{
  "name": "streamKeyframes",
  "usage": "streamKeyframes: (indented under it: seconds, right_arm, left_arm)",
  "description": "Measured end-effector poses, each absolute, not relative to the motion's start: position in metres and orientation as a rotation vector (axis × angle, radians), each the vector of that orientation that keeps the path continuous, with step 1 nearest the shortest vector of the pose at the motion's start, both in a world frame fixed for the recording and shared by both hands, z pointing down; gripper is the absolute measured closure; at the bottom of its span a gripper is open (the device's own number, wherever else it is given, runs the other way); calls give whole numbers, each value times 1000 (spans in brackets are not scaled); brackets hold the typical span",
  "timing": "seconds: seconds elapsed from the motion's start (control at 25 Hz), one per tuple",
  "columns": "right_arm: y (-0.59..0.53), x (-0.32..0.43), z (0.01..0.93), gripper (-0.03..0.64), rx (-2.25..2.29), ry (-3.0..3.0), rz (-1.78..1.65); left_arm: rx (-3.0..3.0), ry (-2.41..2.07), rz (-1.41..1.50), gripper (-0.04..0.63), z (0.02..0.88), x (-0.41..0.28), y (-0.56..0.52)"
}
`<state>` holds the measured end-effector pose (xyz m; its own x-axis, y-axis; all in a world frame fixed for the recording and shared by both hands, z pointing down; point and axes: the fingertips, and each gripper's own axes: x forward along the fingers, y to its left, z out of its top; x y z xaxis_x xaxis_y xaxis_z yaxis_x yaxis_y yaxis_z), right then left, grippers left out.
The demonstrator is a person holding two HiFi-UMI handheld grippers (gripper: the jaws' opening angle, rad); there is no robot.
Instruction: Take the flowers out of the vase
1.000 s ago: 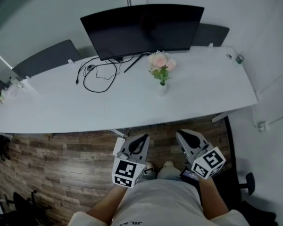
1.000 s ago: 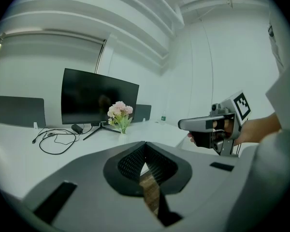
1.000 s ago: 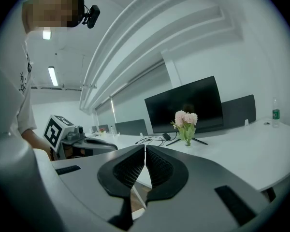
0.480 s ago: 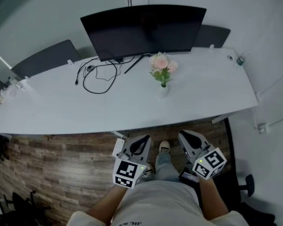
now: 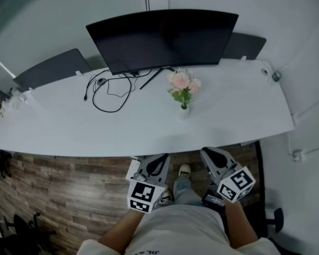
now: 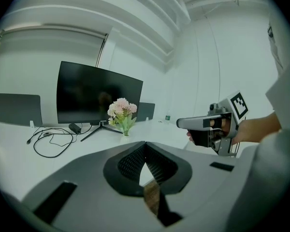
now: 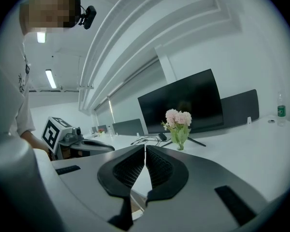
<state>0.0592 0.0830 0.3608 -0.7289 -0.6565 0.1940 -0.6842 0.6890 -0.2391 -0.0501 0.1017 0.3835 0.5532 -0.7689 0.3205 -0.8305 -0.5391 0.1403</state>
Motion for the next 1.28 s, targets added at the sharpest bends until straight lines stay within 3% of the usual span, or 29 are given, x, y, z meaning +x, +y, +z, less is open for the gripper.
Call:
streamKeyframes:
  seconds: [0.76, 1.28]
  right_arm:
    - [-49, 88, 360, 584, 916, -2868, 479]
    - [-77, 89, 370, 584, 790, -2876, 504]
  left_arm:
    - [2443, -1469, 302, 592, 375, -14, -23]
    - [2393, -1541, 317, 592, 379, -7, -48]
